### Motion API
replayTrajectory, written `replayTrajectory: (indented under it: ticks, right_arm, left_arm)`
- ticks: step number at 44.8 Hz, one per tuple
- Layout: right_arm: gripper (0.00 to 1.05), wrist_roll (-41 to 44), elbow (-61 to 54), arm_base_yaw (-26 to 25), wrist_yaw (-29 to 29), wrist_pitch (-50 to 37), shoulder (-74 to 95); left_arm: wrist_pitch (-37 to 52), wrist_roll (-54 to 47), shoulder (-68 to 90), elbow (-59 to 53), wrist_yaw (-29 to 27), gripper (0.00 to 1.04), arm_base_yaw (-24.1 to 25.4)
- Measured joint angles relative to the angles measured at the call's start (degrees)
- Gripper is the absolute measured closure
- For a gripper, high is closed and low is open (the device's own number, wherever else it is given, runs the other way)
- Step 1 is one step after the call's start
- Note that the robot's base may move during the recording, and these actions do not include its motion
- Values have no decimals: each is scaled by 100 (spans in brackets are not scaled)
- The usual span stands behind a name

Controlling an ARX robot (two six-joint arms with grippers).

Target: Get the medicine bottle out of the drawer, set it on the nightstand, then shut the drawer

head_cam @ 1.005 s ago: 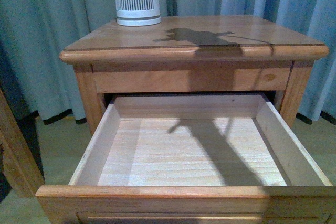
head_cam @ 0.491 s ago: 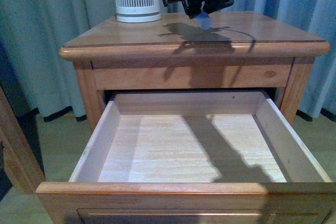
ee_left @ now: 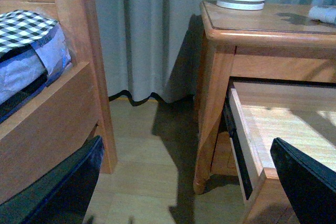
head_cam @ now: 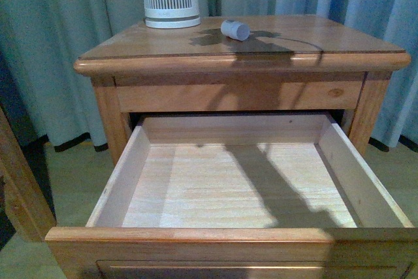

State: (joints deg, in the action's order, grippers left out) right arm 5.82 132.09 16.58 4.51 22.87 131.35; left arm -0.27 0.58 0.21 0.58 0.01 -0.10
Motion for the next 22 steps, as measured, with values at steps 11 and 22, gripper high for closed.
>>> replayTrajectory:
  ticks: [11, 22]
  right_arm:
    - [7, -483, -3504, -44, -776, -1908, -2660]
    - [16, -1141, -7143, -308, -1123, -2363, -5506]
  left_arm:
    - [0, 0, 0, 0, 0, 6, 0]
    - [0, 0, 0, 0, 0, 6, 0]
